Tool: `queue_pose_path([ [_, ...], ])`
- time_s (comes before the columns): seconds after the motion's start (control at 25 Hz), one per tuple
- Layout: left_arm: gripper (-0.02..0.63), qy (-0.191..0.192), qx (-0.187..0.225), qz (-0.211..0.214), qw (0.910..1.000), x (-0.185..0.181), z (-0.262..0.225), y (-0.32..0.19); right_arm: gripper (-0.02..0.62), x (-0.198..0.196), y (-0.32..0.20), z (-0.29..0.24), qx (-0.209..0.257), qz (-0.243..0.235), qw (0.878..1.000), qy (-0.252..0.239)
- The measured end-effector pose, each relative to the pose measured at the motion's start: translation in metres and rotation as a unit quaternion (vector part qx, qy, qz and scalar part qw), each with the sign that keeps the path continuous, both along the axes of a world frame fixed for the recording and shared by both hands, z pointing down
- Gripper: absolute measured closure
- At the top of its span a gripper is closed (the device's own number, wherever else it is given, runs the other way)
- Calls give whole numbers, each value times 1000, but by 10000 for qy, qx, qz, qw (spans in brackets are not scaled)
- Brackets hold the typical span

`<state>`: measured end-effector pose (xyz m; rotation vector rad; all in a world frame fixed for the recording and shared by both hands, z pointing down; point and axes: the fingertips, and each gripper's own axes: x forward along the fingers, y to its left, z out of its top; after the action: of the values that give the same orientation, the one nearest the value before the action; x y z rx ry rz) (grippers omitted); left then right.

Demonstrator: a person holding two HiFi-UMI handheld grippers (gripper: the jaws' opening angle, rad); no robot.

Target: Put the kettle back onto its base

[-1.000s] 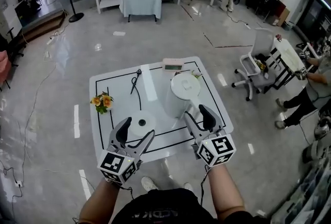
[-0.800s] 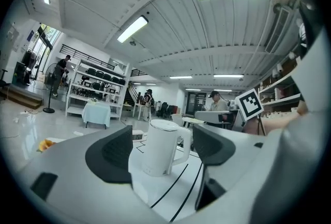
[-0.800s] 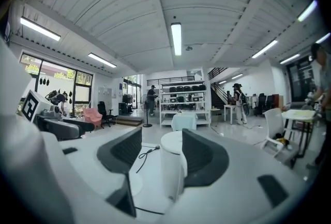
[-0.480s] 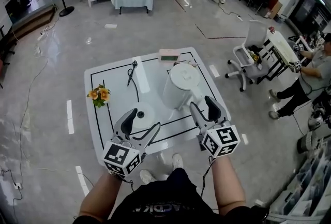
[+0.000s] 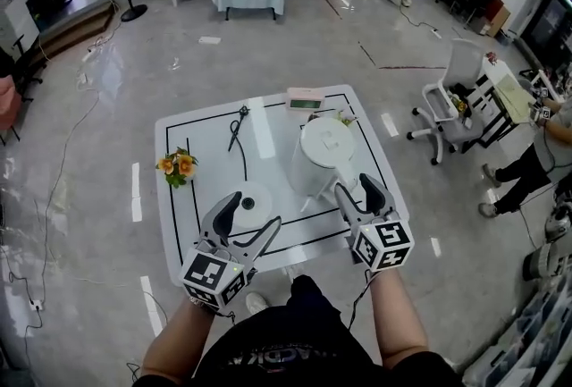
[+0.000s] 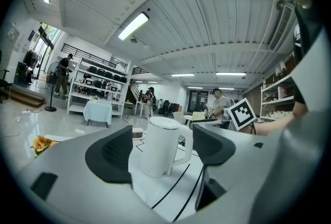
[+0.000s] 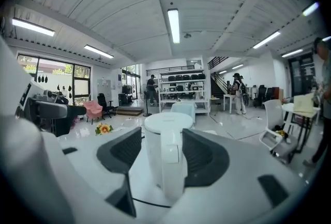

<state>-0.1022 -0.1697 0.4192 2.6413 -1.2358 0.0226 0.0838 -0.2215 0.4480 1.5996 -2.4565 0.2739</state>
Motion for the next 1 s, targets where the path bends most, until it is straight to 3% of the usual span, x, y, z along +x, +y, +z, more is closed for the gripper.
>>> queue_pose_path([
  [0.88, 255, -38, -405, 11, 9992, 34, 30, -36, 365, 0, -37, 83, -983, -483, 9933, 370],
  [1.0, 255, -45, -435, 9, 9990, 36, 33, -38, 397, -2, -37, 88, -1028, -544, 9919, 509],
])
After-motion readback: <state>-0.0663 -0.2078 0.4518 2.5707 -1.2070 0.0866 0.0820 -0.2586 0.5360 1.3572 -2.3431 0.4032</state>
